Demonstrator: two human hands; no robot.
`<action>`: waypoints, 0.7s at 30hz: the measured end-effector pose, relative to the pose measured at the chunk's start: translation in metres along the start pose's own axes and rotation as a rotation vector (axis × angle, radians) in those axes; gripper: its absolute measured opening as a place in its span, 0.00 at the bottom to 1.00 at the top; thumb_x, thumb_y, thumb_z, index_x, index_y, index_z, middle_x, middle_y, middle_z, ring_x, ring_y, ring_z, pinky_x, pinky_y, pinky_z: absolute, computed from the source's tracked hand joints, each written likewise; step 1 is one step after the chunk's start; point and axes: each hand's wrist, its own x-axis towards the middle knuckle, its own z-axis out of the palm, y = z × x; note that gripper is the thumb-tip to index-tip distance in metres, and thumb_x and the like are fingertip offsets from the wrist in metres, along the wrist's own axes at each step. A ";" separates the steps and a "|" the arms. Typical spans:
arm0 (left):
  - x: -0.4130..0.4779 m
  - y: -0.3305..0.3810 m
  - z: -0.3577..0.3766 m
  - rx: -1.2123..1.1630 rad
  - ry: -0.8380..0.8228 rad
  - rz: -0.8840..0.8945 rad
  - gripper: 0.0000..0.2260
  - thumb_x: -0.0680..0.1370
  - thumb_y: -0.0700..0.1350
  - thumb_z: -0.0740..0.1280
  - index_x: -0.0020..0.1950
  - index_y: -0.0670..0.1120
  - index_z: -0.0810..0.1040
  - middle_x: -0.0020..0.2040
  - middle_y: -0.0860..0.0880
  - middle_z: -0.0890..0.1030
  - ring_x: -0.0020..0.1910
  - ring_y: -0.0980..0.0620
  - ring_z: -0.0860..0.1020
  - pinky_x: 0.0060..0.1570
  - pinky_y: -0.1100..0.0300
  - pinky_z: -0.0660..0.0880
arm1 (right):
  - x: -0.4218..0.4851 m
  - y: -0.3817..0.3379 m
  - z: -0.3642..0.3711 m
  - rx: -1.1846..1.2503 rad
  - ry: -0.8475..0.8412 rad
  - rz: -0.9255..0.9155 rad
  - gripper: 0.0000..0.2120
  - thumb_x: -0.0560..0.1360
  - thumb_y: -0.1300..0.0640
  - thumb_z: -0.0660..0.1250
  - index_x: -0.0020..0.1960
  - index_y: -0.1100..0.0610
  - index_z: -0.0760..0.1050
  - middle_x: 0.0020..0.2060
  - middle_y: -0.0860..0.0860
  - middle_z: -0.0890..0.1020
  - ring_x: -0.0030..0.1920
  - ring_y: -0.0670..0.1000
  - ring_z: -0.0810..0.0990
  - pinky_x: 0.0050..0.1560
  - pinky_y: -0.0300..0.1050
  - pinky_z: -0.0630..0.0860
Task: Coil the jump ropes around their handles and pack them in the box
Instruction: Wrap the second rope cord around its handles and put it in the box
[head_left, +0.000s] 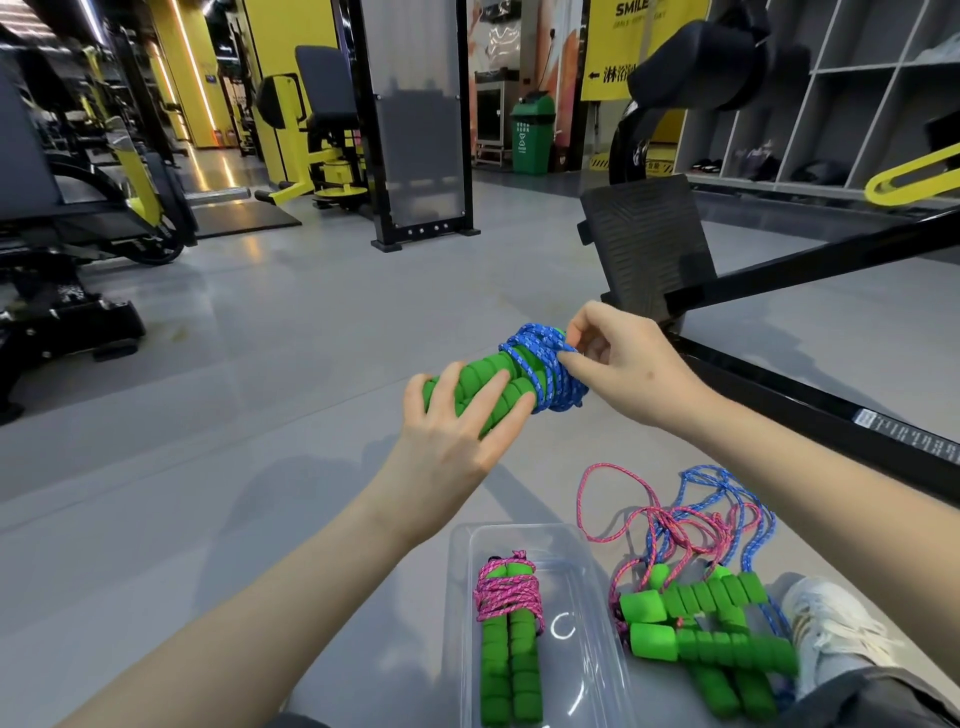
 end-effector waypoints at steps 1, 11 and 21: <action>0.001 0.002 0.000 -0.004 -0.003 0.001 0.23 0.79 0.33 0.42 0.65 0.45 0.69 0.59 0.41 0.79 0.51 0.34 0.77 0.46 0.45 0.71 | -0.001 -0.001 0.001 -0.030 0.036 -0.018 0.04 0.71 0.63 0.67 0.42 0.60 0.71 0.31 0.48 0.73 0.31 0.45 0.69 0.32 0.39 0.66; 0.007 0.004 -0.007 -0.022 0.028 -0.015 0.25 0.79 0.33 0.42 0.63 0.44 0.76 0.58 0.40 0.80 0.50 0.33 0.78 0.45 0.44 0.72 | 0.000 0.000 -0.006 -0.076 0.196 -0.032 0.07 0.67 0.63 0.68 0.37 0.59 0.70 0.32 0.45 0.69 0.33 0.47 0.70 0.34 0.32 0.63; -0.001 -0.004 -0.004 0.014 -0.032 -0.030 0.25 0.79 0.34 0.39 0.66 0.46 0.70 0.60 0.42 0.79 0.53 0.34 0.77 0.47 0.45 0.72 | 0.004 0.000 -0.020 0.495 -0.068 0.147 0.05 0.73 0.67 0.68 0.46 0.60 0.80 0.36 0.52 0.80 0.34 0.42 0.75 0.37 0.33 0.71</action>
